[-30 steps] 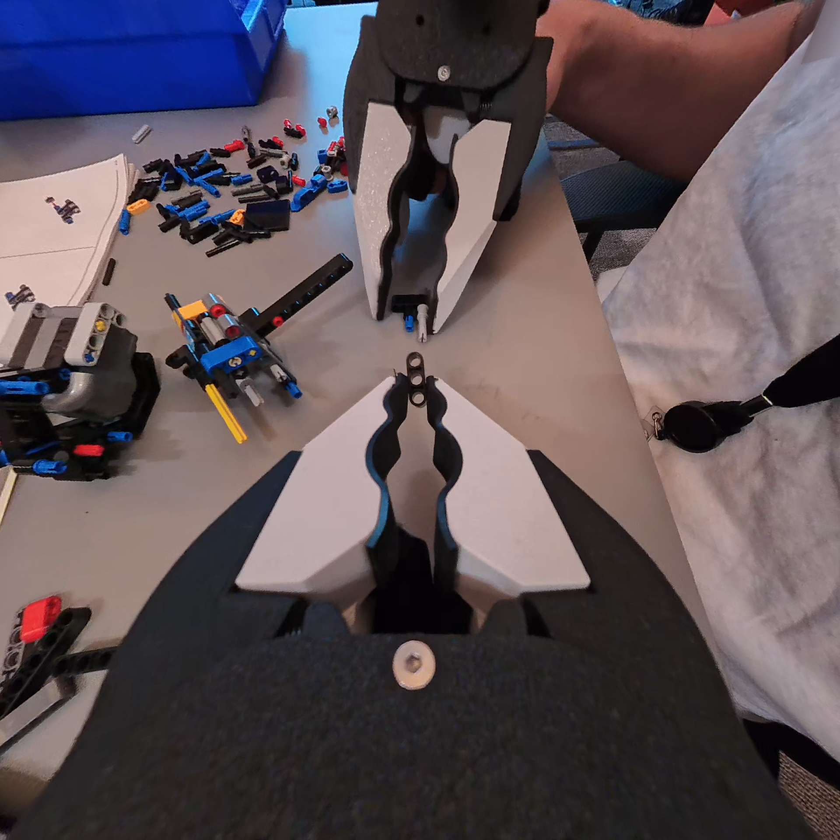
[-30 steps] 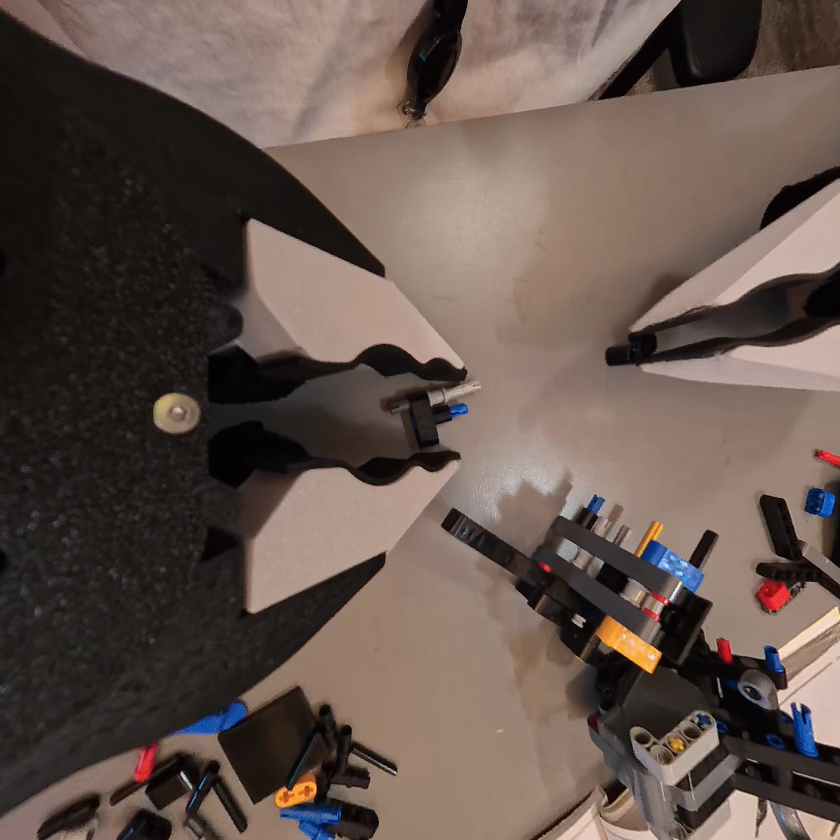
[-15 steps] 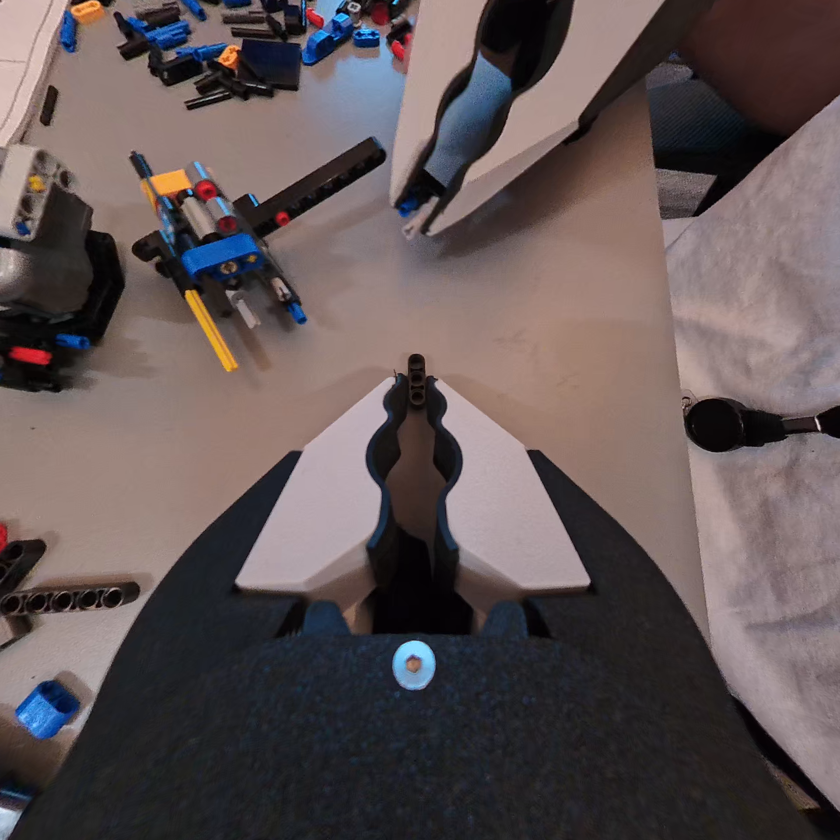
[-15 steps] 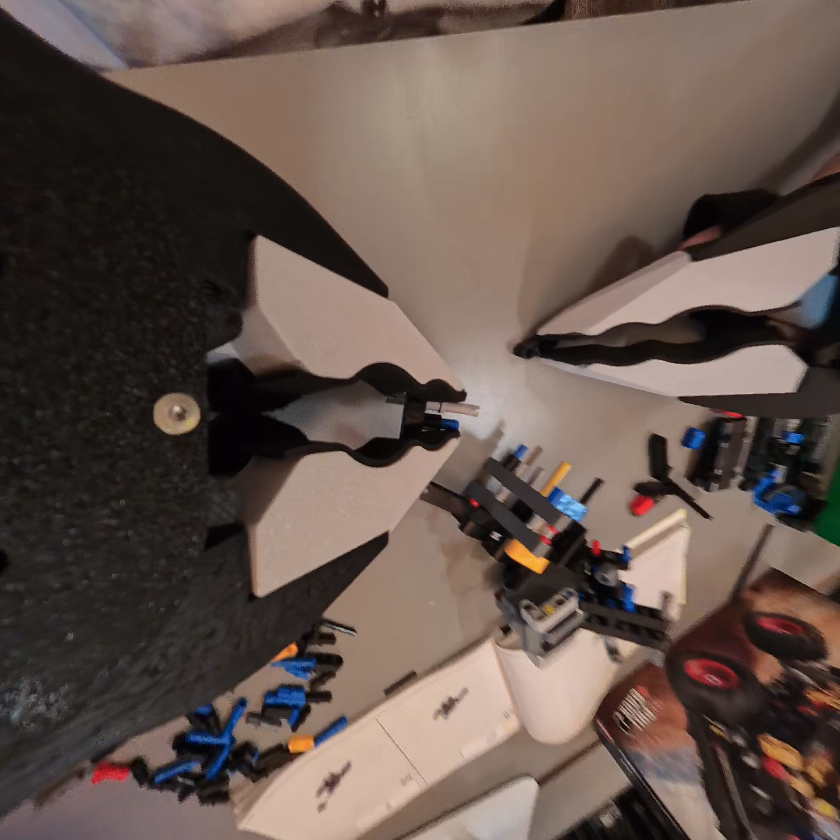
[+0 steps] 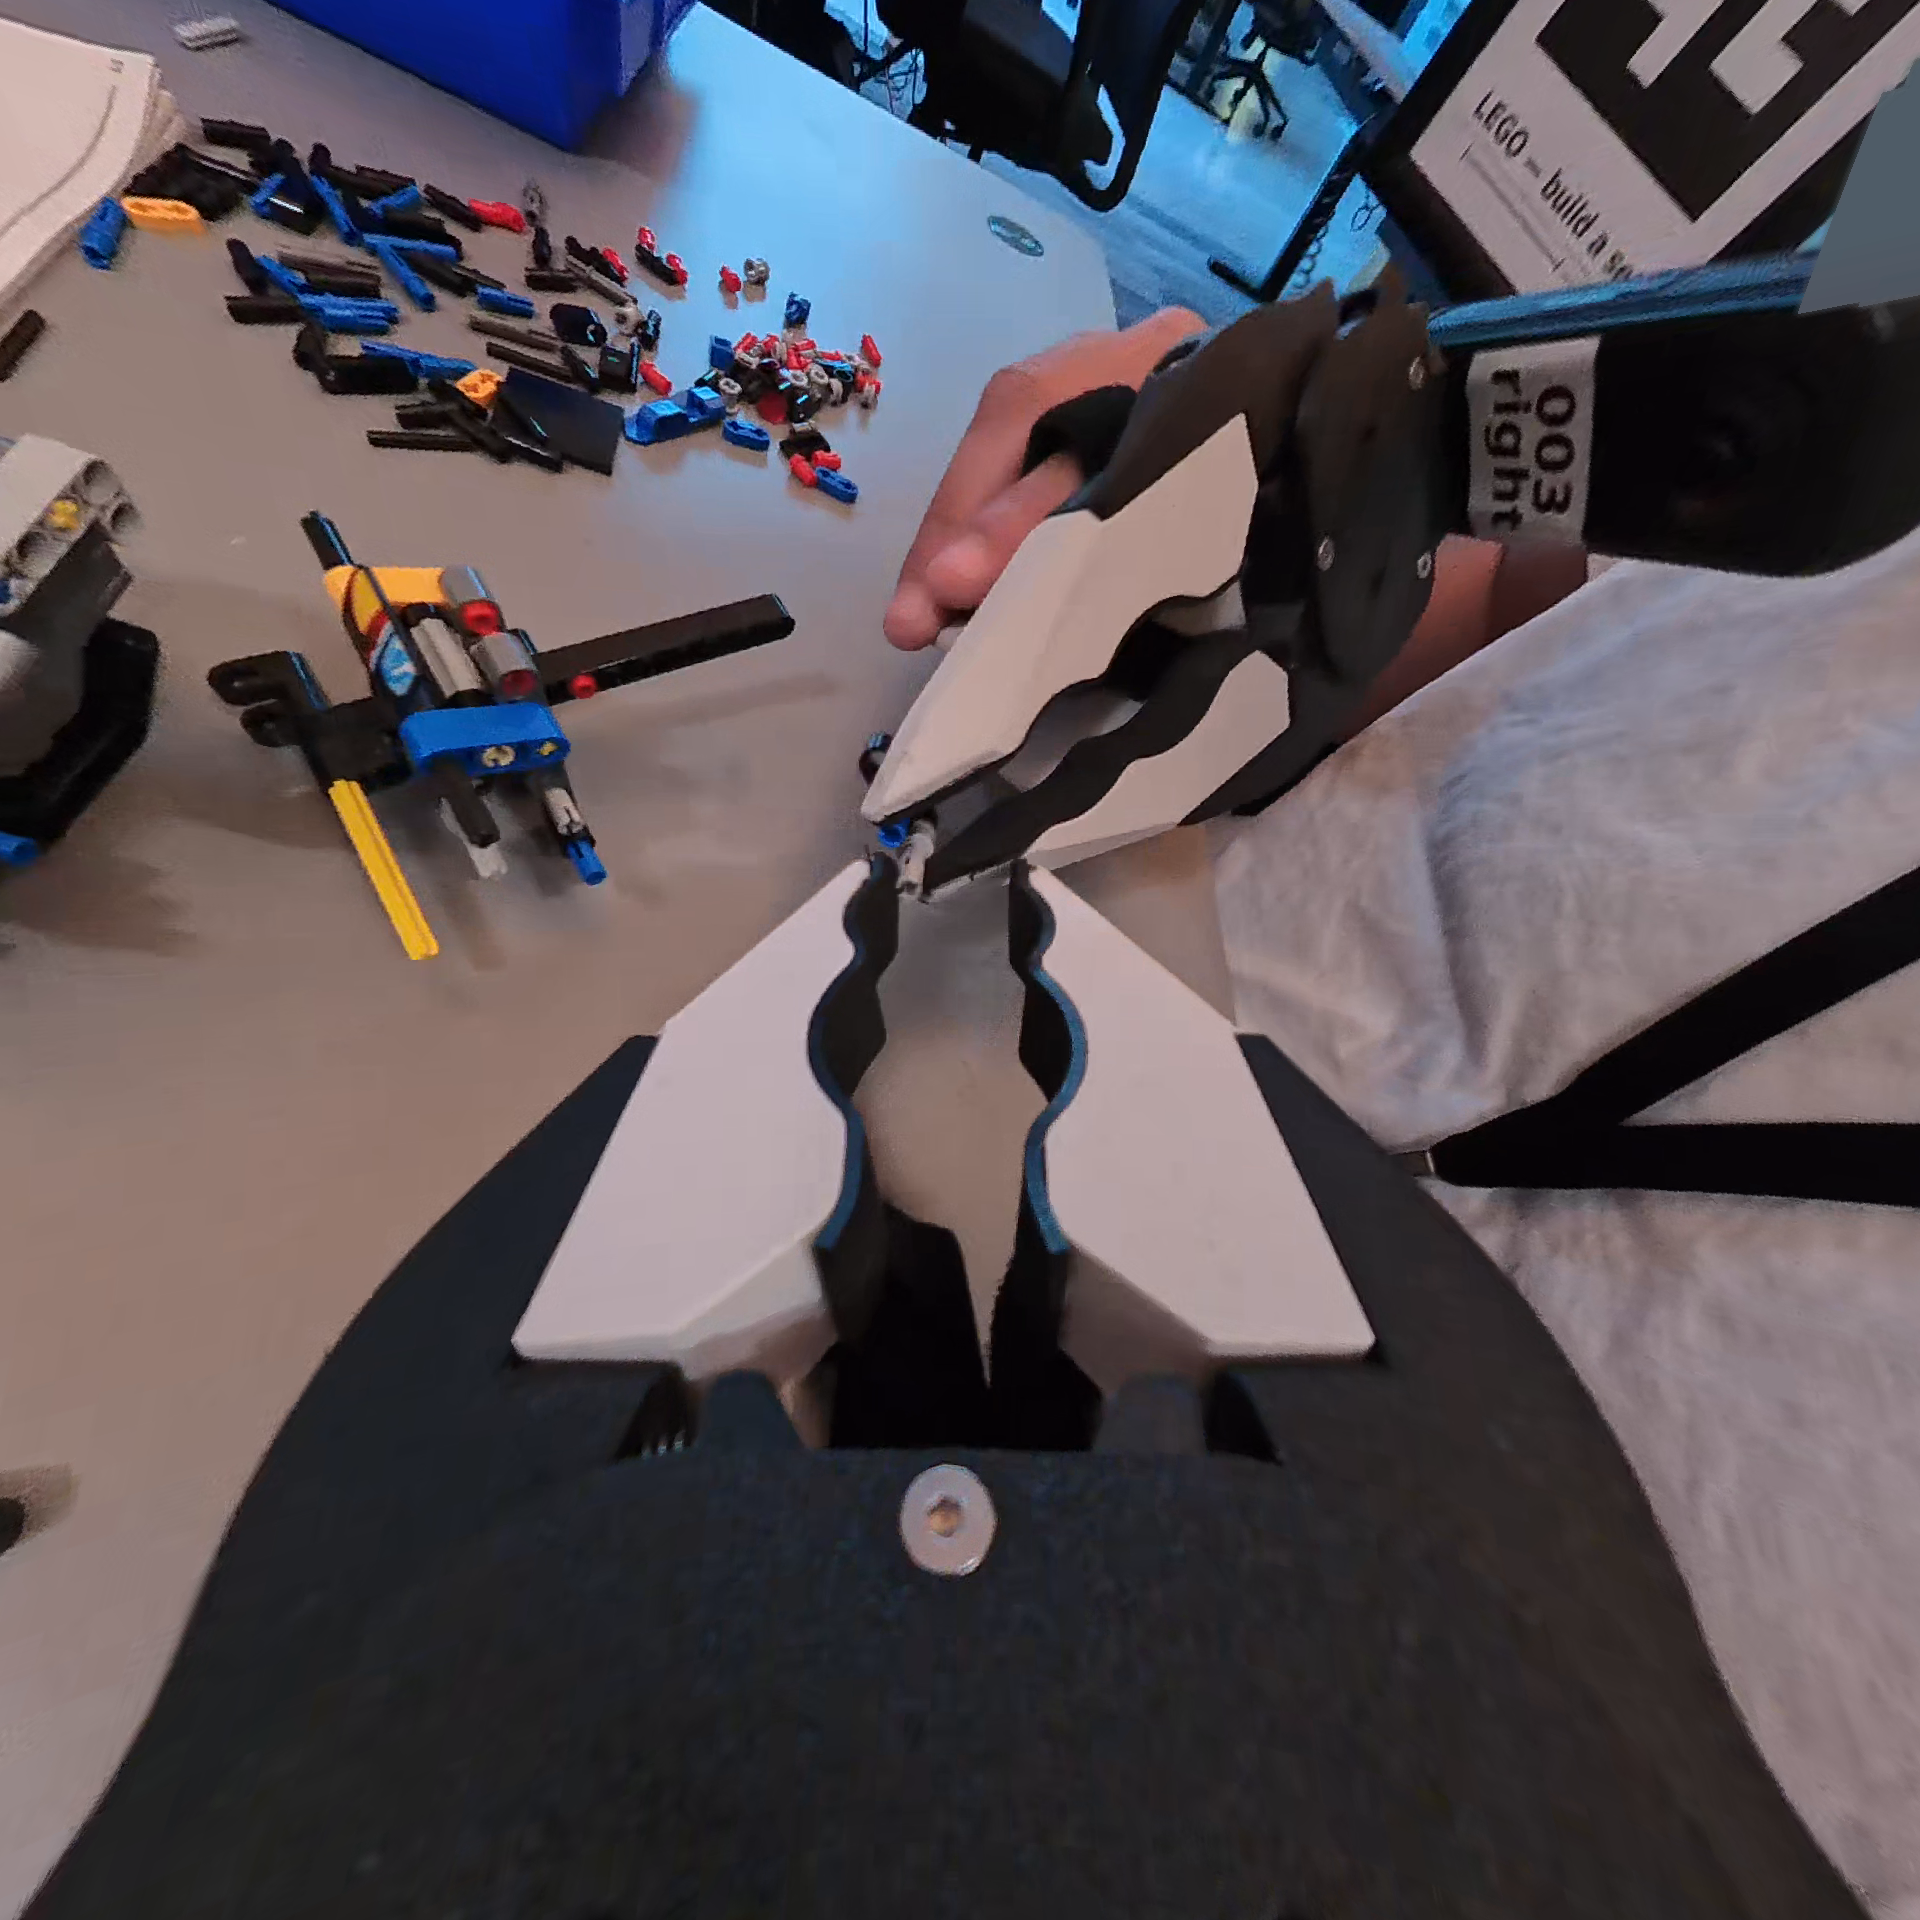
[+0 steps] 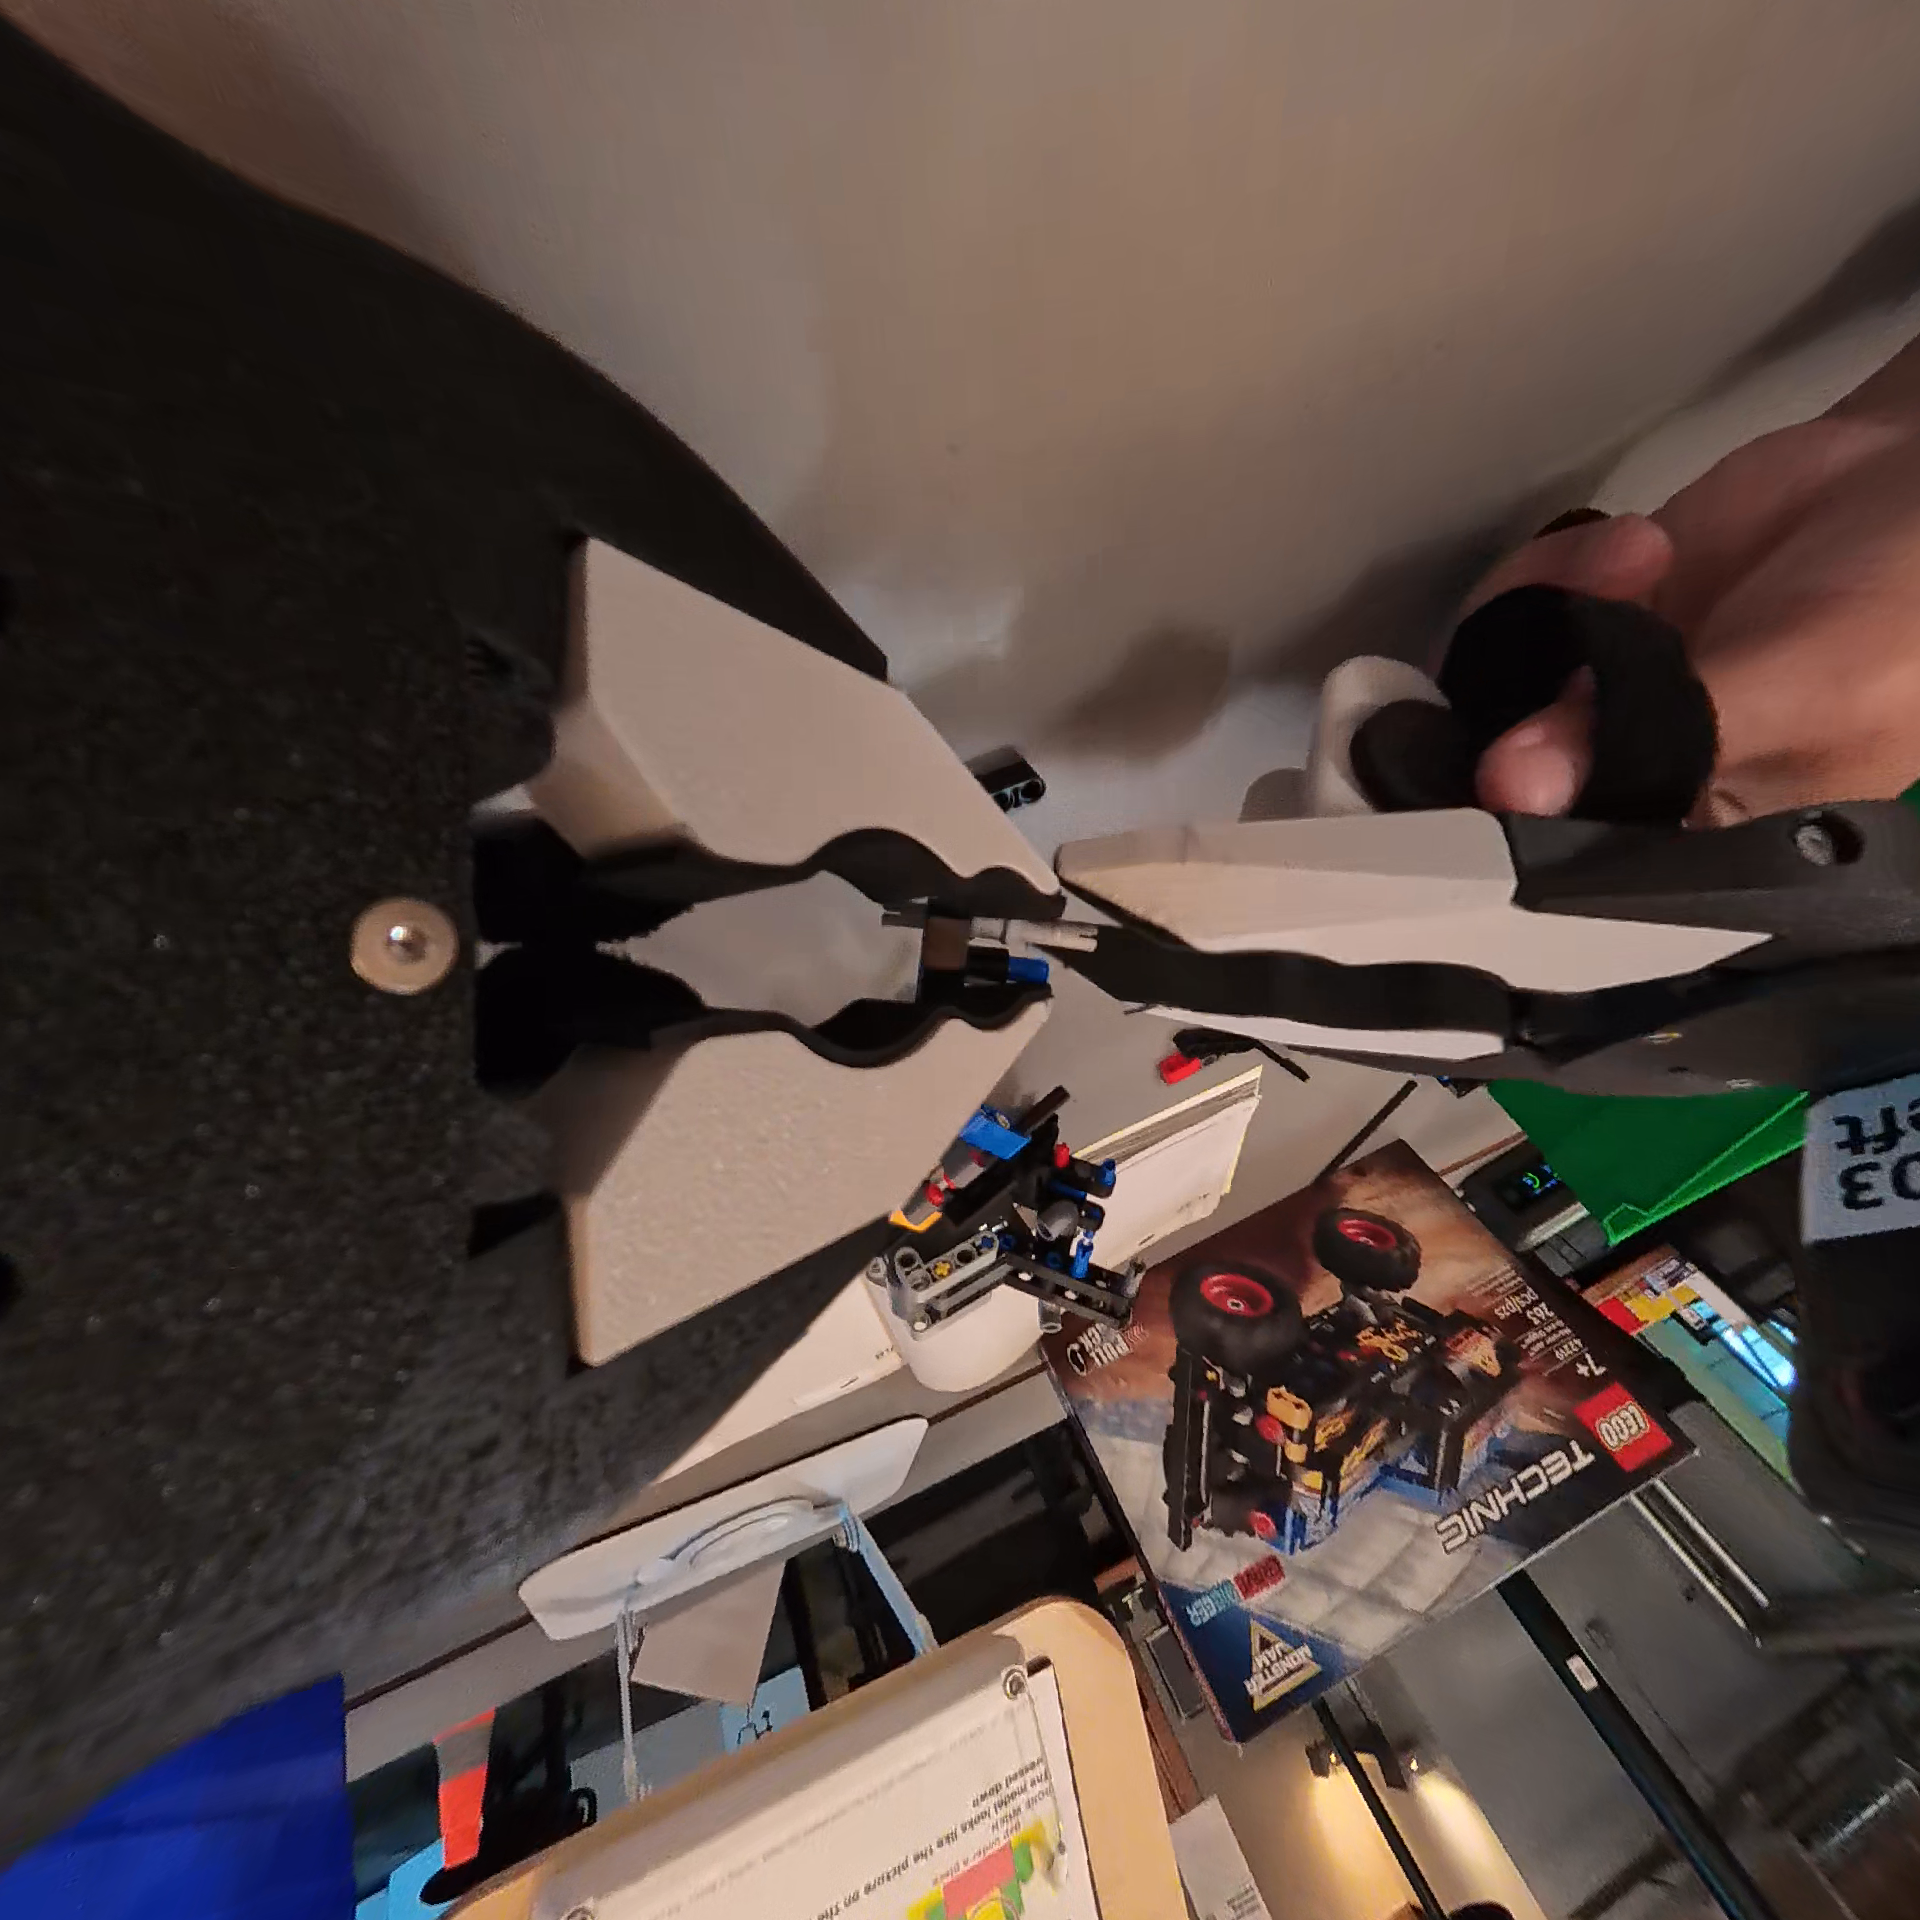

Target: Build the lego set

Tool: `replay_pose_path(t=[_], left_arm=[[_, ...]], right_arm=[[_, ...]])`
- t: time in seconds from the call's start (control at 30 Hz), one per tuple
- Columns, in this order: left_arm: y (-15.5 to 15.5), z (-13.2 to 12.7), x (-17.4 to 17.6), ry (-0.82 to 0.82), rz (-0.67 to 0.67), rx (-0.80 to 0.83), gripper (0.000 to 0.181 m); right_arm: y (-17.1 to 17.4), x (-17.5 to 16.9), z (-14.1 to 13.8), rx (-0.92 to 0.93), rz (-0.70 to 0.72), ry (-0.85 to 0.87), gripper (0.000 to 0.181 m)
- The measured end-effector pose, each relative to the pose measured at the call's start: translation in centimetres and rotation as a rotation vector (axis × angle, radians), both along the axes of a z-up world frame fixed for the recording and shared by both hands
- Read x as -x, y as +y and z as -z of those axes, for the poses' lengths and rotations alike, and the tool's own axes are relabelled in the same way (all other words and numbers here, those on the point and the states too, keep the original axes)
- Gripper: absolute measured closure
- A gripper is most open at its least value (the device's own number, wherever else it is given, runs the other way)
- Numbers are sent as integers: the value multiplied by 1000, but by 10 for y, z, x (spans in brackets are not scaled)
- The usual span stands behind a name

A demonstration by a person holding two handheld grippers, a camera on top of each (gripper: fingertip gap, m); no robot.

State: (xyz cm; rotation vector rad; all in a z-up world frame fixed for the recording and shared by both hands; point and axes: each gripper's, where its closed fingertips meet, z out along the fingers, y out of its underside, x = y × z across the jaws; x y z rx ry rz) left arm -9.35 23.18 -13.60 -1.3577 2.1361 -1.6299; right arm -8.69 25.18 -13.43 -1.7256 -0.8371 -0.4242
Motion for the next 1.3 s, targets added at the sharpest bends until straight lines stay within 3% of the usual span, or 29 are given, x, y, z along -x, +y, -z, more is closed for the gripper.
replay_pose_path(t=[0.23,0.4,0.5,0.7,0.77,0.87,0.97,1.0,1.3], left_arm=[[1,-5,-1,14,-1,85,165],[4,-6,-3,38,-11,134,181],[7,2,-3,45,-16,65,181],[8,0,-1,-19,11,-14,181],[9,-2,-2,-26,5,-17,181],[9,-1,-2,-6,0,0,167],[9,2,-2,20,4,29,169],[7,0,-1,23,12,51,180],[6,2,-2,18,8,42,174]], right_arm=[[-3,-3,-1,-27,6,-29,171],[-4,3,-2,-74,-2,-138,170],[-2,2,5,-63,19,-197,170],[-1,3,6,20,-3,14,170],[-1,2,3,-14,8,-39,170],[-1,1,1,-75,30,-149,171],[-1,-1,-6,-123,50,-196,170],[-1,-1,-6,-127,50,-204,170],[0,0,-1,-120,46,-227,170]])
